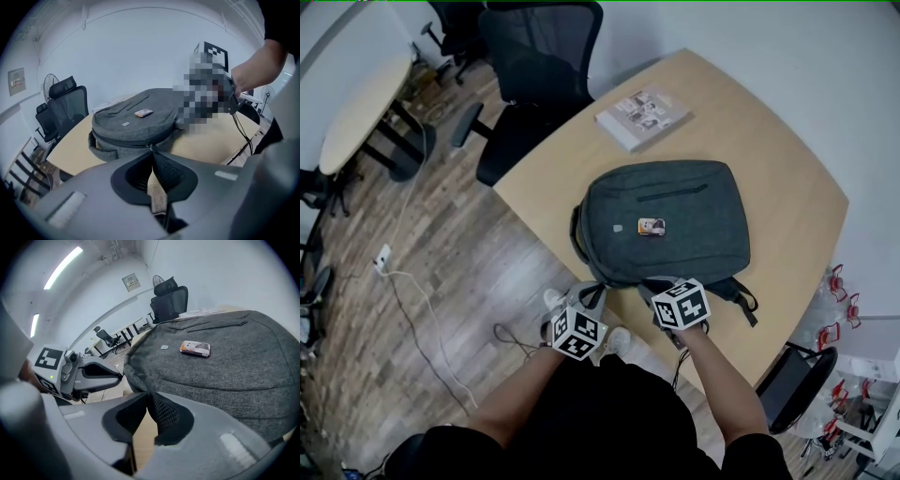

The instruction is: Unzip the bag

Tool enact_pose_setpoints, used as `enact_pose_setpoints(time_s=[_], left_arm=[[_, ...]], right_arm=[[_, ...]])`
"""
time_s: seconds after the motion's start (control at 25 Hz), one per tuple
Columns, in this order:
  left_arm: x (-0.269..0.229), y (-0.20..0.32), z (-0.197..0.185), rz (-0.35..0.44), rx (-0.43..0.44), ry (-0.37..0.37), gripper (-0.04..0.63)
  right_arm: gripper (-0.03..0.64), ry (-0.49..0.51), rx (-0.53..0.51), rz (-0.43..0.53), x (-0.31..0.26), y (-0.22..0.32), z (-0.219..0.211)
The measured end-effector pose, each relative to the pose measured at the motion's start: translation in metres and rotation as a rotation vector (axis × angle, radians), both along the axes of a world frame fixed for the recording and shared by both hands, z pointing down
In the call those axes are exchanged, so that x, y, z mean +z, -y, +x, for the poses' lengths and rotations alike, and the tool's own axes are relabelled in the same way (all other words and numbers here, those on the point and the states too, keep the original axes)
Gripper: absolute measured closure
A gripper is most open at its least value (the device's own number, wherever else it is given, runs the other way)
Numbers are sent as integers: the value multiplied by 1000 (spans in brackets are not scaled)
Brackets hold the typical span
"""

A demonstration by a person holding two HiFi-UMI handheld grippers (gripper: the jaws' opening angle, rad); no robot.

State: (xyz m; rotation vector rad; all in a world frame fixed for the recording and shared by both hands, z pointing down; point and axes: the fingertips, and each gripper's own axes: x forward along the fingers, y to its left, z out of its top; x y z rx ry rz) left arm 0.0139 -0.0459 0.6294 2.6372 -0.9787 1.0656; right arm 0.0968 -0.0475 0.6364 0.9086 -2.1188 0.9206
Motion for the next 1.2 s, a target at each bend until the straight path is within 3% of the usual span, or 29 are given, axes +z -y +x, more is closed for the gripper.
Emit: enact_pose_setpoints(time_s=[0.28, 0.52, 0.68, 0.8, 0.92, 1.04, 1.2], left_arm=[[-3, -6, 26, -47, -5, -78, 565], [0, 1, 11, -64, -53, -93, 568], [2, 10, -4, -68, -93, -105, 568], [2, 22, -15, -59, -117, -99, 568], [3, 35, -30, -57, -150, -87, 568], [4, 45, -37, -66, -172, -83, 568], [8, 43, -34, -80, -168, -80, 568]], right_arm=[[577, -54, -82, 85, -7, 7, -15], [548, -108, -313, 223, -17, -5, -16], [477, -294, -515, 350, -18, -14, 16], [449, -407, -583, 402, -17, -12, 39], [395, -498, -613, 416, -15, -4, 53], [382, -551, -621, 389, -8, 6, 62], [462, -547, -602, 335, -2, 14, 65]])
